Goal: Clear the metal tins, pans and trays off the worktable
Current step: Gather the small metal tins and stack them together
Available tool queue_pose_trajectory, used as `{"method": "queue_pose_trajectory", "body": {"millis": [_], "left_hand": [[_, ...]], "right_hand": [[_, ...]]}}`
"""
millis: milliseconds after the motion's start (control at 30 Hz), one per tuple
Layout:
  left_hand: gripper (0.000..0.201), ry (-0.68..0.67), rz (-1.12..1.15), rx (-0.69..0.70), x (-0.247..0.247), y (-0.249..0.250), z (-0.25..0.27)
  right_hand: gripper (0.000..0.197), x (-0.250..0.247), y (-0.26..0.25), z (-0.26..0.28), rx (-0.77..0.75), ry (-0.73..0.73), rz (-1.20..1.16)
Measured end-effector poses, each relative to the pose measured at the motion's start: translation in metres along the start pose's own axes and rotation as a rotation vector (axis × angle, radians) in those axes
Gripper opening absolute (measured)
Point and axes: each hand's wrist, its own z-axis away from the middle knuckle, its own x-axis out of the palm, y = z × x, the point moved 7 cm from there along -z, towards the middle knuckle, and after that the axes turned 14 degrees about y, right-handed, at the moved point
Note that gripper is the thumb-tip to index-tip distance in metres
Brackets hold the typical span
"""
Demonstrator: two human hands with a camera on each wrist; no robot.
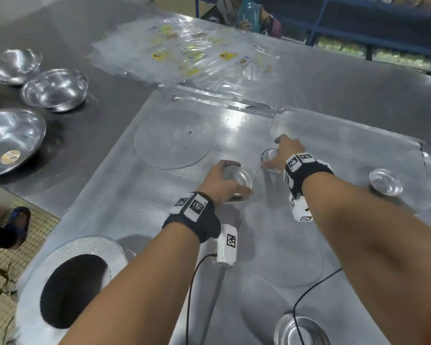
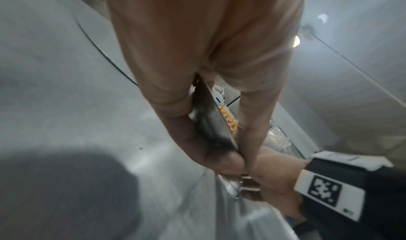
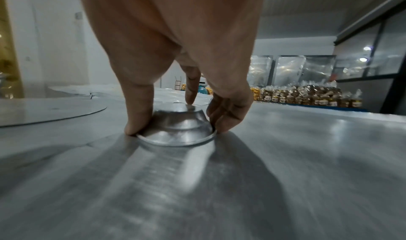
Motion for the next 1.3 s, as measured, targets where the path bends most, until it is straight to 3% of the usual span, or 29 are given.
{"method": "queue_pose_trajectory", "body": {"millis": [133,367,633,800,867,967,1067,1200,1300], "left_hand": [[0.058,0.005,0.140,-0.057,-0.001,-0.018,0.027],[0.060,0.028,0.180,-0.052,-0.024,-0.042,0.067],[0.056,0.004,0.238,-0.081,-0.024,-0.040,0.097],[0.030,-0.052,0.285,-0.144,-0.012,-0.032,0.108],[0.044,-0.135,0.257,-0.156,-0.002,-0.028,0.114],[0.058,-0.267,0.224,-0.155,0.012,-0.020,0.124],[0.051,-0.331,0.182,-0.136,0.020,-0.014,0.133],[0.033,-0.326,0.137,-0.051,0.028,-0.007,0.134],[0.034,-0.286,0.146,-0.044,0.033,-0.006,0.134]], "right_hand": [[0.099,-0.001,0.011,0.019,0.026,-0.030,0.006],[0.086,-0.025,0.009,0.053,0.020,0.003,0.126],[0.075,-0.093,-0.015,0.139,-0.171,0.129,-0.229],[0.072,-0.125,-0.025,0.208,-0.265,0.249,-0.473],[0.068,-0.131,-0.023,0.231,-0.282,0.293,-0.570],[0.060,-0.130,-0.014,0.258,-0.282,0.328,-0.687],[0.055,-0.125,-0.003,0.273,-0.248,0.355,-0.757],[0.051,-0.123,0.017,0.284,-0.165,0.367,-0.892],[0.047,-0.120,0.027,0.288,-0.142,0.332,-0.947]]}}
